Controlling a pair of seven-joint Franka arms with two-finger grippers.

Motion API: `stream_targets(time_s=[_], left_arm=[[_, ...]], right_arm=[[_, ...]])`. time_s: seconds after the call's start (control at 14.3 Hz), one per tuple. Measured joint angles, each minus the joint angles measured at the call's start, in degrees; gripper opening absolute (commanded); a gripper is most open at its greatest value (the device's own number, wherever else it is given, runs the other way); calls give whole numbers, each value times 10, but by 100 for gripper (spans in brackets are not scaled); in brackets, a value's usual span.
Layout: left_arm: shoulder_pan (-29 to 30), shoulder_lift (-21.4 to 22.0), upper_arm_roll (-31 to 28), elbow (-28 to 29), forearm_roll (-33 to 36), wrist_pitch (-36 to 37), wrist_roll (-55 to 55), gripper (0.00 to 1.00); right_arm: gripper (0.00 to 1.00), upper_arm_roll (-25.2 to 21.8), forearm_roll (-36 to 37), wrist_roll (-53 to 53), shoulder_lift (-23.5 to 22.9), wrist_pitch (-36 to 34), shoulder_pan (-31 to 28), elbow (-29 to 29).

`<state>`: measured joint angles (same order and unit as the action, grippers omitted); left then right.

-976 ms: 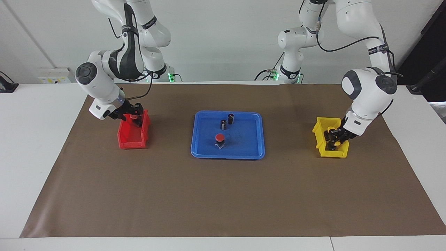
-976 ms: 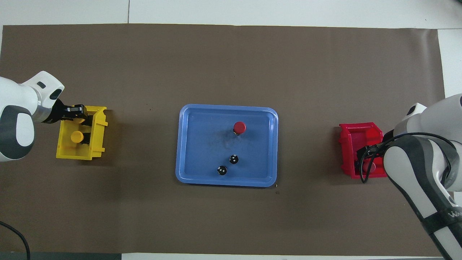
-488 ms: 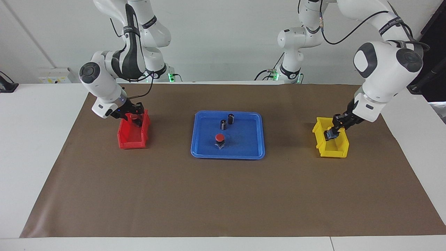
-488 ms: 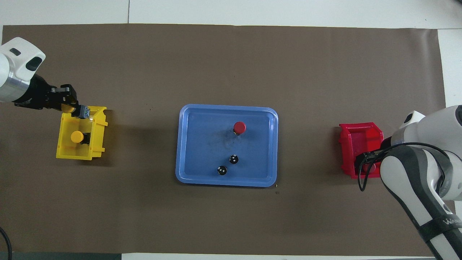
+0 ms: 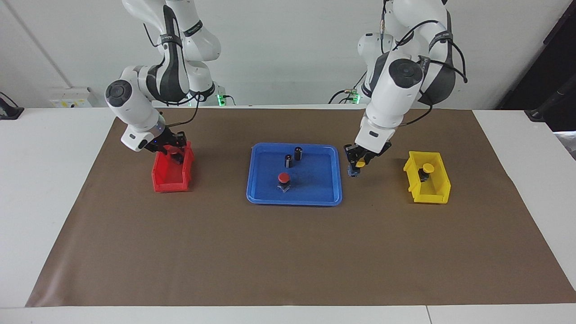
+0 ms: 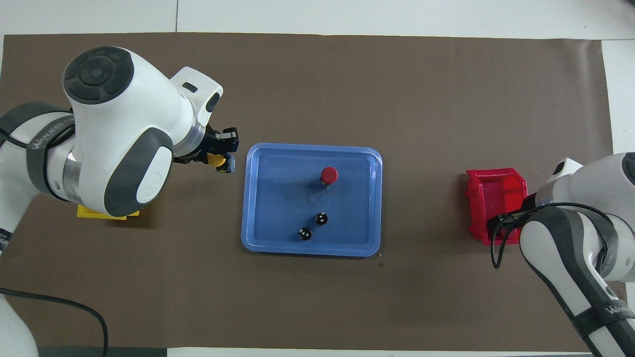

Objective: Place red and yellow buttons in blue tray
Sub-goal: 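Carry the yellow button into the tray with the left gripper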

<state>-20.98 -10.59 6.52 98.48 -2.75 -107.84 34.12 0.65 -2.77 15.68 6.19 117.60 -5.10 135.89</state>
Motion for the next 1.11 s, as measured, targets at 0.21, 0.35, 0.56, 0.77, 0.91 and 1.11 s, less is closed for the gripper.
stream_targets(time_s=[0.21, 0.35, 0.56, 0.77, 0.91, 1.11], left_arm=[[-31, -28, -1, 0, -18, -37, 25, 1], [-56, -52, 0, 1, -18, -65, 47, 1], [-77, -84, 0, 1, -27, -102, 58, 1], [-86, -106, -1, 0, -33, -121, 64, 1], [-86, -109, -1, 0, -33, -122, 71, 1], [-91, -109, 0, 0, -33, -123, 86, 19]], right_arm=[[59, -1, 0, 7, 2, 0, -8, 4], [58, -1, 0, 8, 2, 4, -9, 7], [56, -1, 0, 9, 3, 6, -9, 10], [51, -1, 0, 10, 3, 6, -9, 11], [47, -1, 0, 10, 3, 6, -9, 11], [36, -1, 0, 11, 4, 6, -9, 12]])
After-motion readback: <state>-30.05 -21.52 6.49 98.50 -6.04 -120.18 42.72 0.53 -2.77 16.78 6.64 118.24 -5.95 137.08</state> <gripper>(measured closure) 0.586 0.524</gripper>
